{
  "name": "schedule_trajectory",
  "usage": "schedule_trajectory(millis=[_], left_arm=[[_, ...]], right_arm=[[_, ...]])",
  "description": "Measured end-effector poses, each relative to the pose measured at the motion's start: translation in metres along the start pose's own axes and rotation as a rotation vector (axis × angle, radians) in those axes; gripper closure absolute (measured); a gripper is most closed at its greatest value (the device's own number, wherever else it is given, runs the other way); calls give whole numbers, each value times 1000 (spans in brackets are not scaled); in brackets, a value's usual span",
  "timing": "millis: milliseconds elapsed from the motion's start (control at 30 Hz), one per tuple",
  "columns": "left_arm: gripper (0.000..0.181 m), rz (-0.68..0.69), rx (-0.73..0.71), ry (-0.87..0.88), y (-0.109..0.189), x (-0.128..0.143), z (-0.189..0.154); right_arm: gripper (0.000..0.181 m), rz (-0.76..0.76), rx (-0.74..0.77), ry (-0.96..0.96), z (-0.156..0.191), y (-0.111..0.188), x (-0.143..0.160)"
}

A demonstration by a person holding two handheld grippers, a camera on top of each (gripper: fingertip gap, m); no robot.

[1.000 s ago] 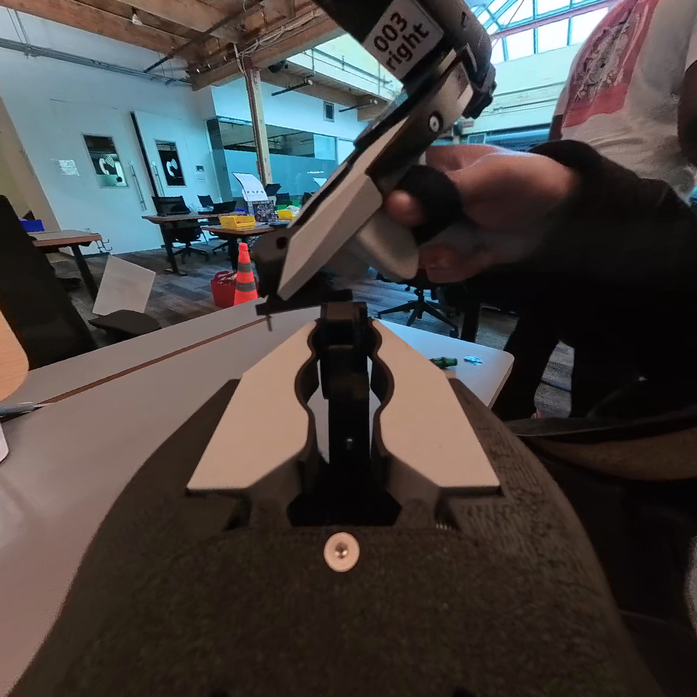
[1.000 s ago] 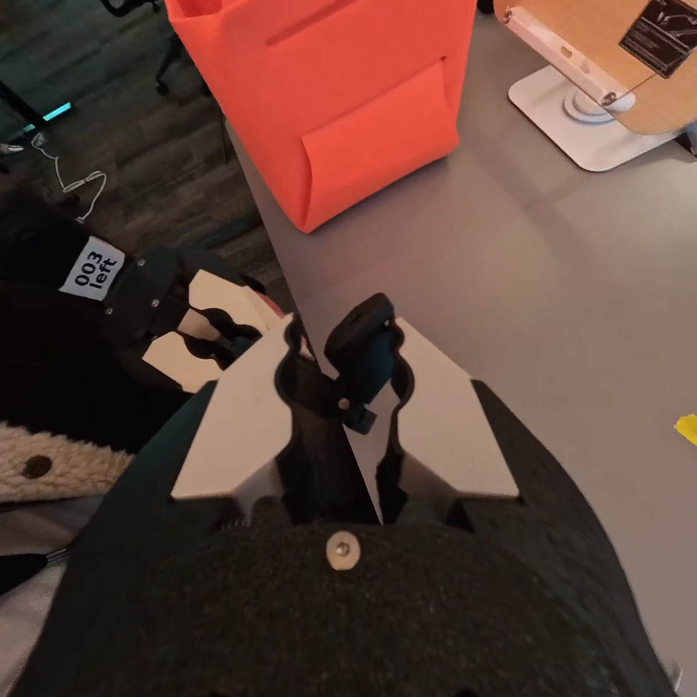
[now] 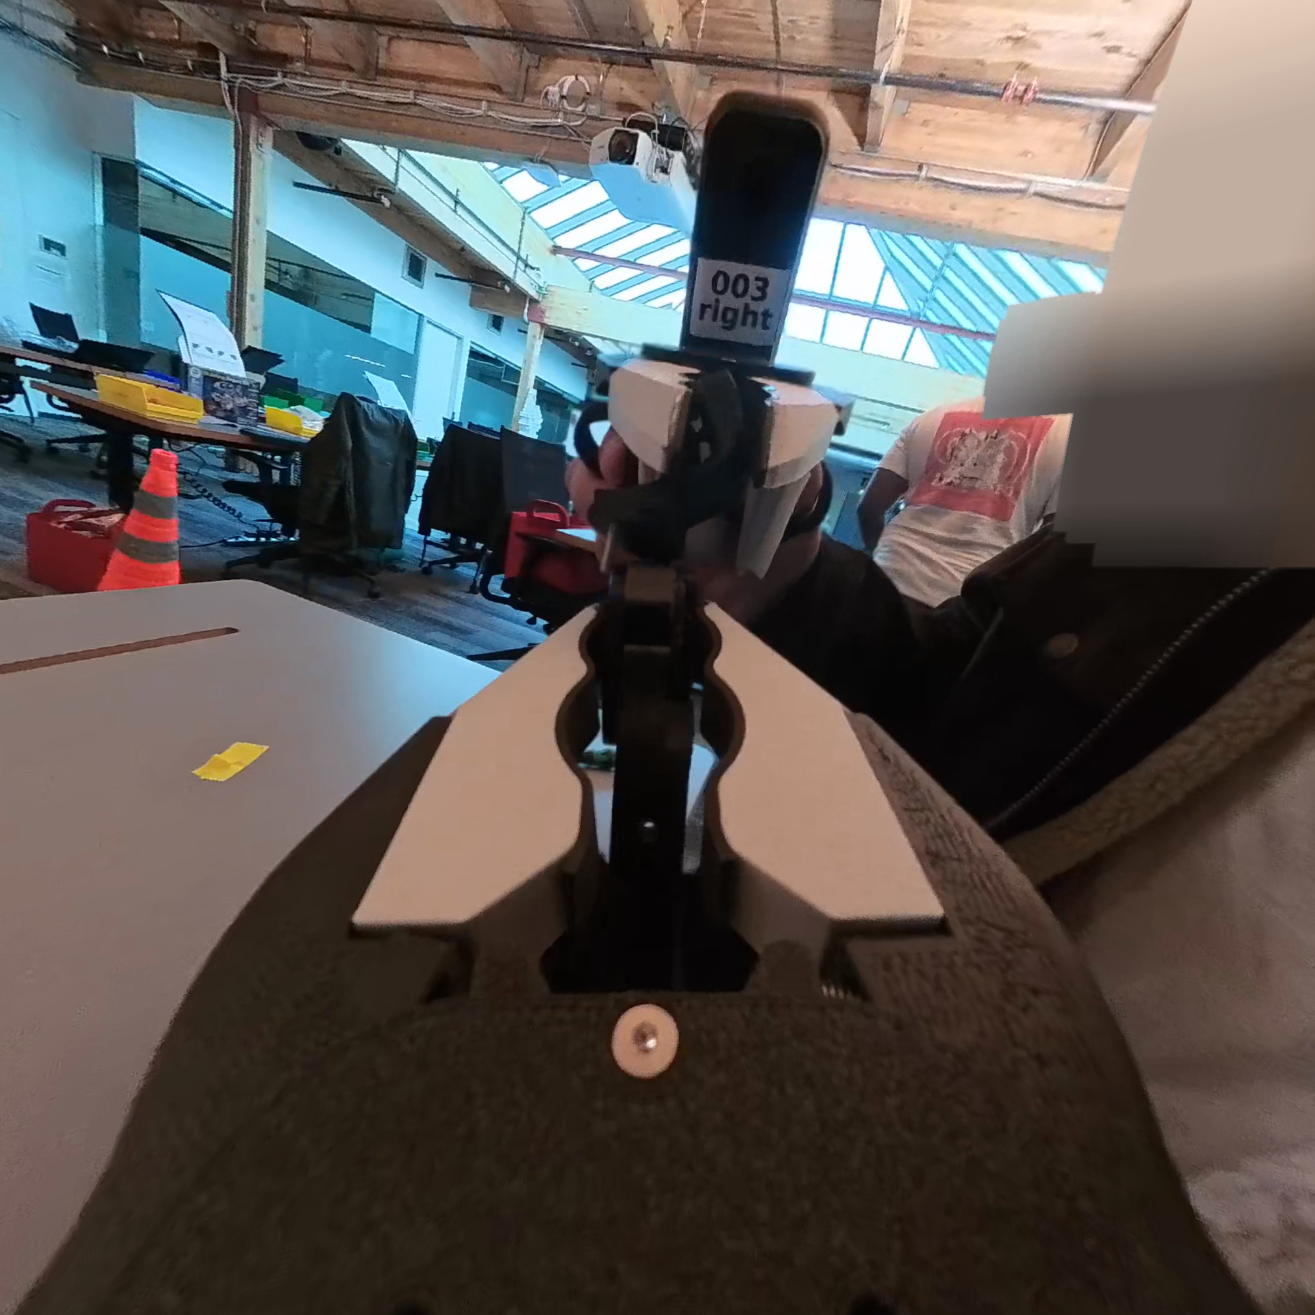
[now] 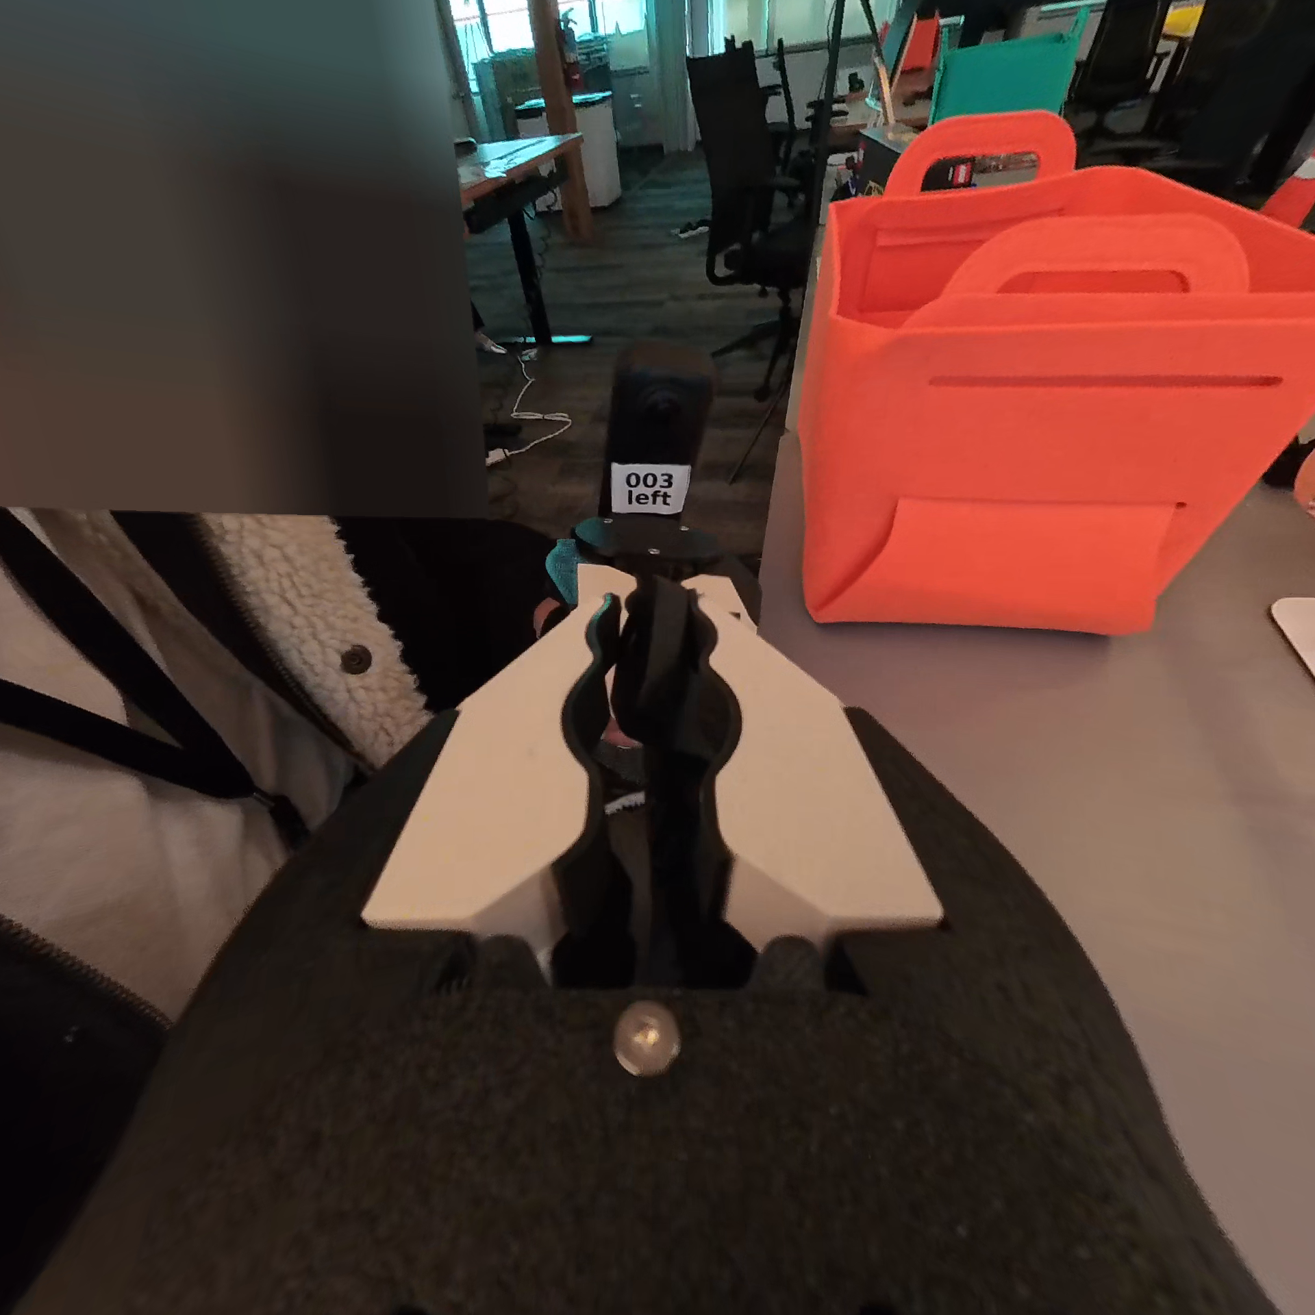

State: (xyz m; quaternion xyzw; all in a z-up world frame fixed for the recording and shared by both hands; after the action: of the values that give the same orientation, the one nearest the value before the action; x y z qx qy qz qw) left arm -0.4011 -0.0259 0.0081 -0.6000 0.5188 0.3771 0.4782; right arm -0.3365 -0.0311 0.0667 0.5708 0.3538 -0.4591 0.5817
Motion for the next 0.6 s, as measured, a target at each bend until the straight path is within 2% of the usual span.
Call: schedule_trajectory(millis=[167, 300, 433, 500, 600], left_arm=[[160, 39, -70, -112, 0, 2, 0], [160, 70, -141, -235, 2, 2, 2], [160, 103, -182, -310, 4, 2, 2], [159, 118, -184, -316, 4, 3, 3], [159, 167, -210, -332, 1, 9, 5]], right_arm=[[163, 28, -10, -46, 1, 4, 3], [160, 3, -26, -30, 4, 14, -6], [150, 57, 64, 22, -1, 19, -13], [152, 118, 109, 33, -8, 19, -18], [145, 324, 104, 68, -15, 11, -17]])
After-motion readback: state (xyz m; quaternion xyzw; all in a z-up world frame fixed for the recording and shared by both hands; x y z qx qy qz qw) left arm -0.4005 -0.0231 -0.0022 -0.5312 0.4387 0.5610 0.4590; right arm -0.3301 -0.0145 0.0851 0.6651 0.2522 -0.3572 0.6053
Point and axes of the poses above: each gripper's, where its closed fingertips meet, y back along the fingers, x out of its underside, z = x × y across the jaws, the point moved 5 cm from there along y, back along the fingers, and after that the axes turned 5 degrees about z, right-handed, at the moved point
